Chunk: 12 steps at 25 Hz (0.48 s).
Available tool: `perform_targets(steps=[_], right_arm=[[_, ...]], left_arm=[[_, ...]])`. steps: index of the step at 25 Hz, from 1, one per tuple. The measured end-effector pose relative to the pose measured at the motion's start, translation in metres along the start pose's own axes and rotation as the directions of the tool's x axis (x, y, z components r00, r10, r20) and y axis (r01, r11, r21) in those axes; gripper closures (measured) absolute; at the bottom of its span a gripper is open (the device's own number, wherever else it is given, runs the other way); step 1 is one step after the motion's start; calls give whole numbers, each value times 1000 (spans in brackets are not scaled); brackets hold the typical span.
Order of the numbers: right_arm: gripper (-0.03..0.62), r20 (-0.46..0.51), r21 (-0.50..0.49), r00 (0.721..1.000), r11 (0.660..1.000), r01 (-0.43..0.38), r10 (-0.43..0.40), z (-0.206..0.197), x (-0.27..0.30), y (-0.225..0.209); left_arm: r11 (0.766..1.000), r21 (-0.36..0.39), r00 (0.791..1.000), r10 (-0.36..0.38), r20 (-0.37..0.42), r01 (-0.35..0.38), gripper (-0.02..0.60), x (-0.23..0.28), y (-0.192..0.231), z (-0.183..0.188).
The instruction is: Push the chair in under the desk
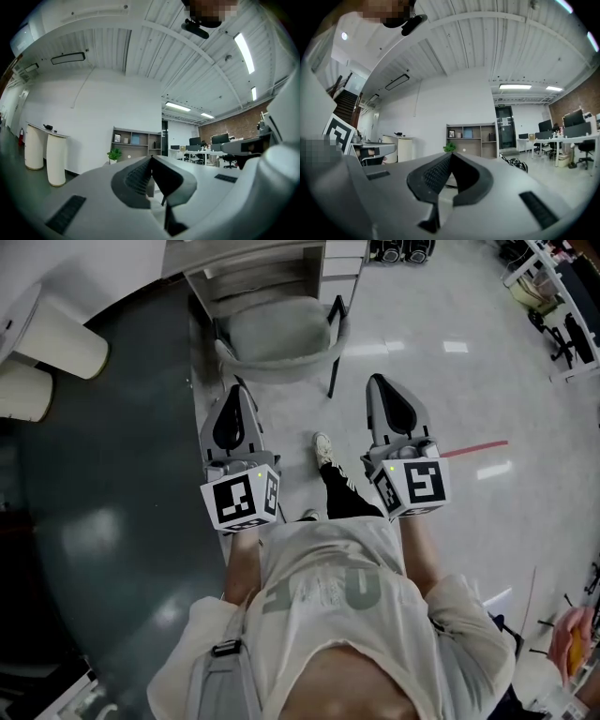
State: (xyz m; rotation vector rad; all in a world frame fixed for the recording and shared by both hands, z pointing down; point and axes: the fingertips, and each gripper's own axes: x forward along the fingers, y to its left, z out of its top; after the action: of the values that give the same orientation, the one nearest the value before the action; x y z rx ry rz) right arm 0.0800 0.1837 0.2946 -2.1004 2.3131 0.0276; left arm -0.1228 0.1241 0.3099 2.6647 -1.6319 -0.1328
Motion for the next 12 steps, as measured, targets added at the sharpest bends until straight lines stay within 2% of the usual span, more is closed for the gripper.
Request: perform_targets(steps=[5, 12], right_arm=[[580, -14, -89, 996, 992, -87, 86, -7, 68, -22], [580, 0, -19, 967, 967, -256, 256, 4, 177, -40]], left_arm=[[998, 40, 999, 41, 6, -41, 568, 56, 0, 0], [984, 53, 985, 169, 34, -171, 569, 136, 33, 19]])
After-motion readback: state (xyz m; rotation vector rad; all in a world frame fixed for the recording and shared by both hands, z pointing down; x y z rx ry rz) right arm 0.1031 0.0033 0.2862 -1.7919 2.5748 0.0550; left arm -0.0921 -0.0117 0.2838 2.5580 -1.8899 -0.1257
